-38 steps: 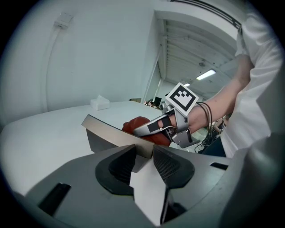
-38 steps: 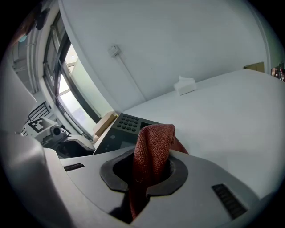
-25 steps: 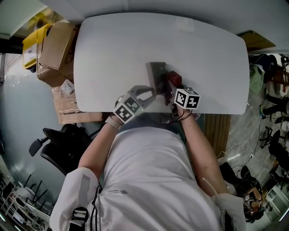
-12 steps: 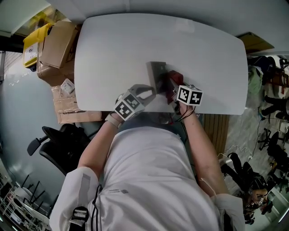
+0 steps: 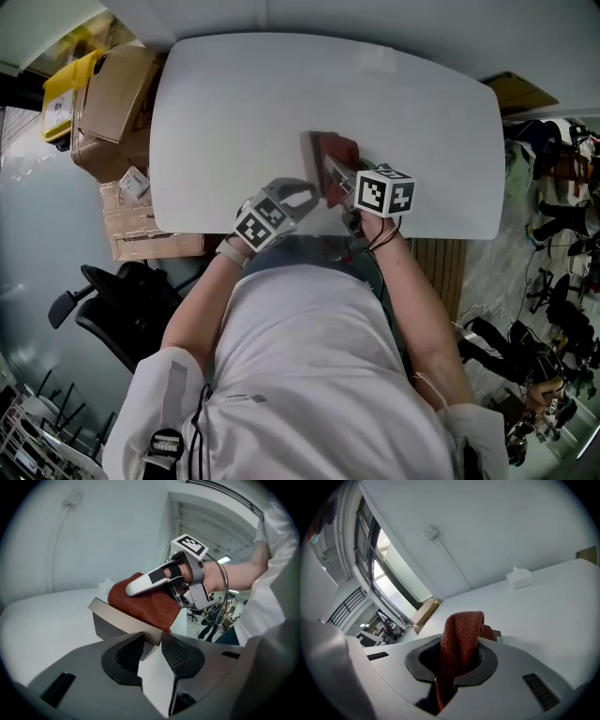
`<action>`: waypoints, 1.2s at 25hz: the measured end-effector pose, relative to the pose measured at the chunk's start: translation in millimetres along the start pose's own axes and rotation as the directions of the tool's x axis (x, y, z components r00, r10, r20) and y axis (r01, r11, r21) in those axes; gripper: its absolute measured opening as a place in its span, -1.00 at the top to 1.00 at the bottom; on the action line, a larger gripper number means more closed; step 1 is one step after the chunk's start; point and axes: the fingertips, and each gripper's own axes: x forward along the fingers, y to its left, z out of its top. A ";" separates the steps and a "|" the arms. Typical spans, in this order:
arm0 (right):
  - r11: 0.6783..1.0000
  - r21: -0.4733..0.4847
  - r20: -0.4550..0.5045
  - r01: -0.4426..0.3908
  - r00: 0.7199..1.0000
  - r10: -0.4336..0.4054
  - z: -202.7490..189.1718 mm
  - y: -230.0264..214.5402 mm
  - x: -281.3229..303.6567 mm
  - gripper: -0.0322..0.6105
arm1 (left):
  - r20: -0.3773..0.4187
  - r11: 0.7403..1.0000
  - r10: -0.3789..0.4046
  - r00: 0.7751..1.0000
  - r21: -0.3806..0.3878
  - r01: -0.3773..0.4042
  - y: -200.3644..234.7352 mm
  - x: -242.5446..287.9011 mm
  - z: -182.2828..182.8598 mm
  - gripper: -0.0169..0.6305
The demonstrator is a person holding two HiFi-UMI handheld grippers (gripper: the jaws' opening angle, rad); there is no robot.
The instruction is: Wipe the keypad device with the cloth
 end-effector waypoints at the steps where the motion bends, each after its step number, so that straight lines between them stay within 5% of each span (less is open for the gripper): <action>1: 1.000 -0.007 -0.008 -0.010 1.000 0.010 -0.8 5.2 3.6 0.73 | 0.009 1.000 0.000 1.000 0.001 0.000 0.2 -0.6 2.5 0.59; 9: 1.000 -0.022 -0.042 -0.023 0.999 0.022 -16.2 10.3 20.0 0.73 | 0.001 1.000 -0.010 1.000 0.002 0.010 -1.5 -0.6 1.3 0.59; 30: 0.987 0.159 -0.001 0.009 1.000 -0.009 -31.4 -43.1 22.6 0.73 | 0.009 1.000 -0.017 1.000 0.023 0.017 -1.6 -0.5 0.1 0.59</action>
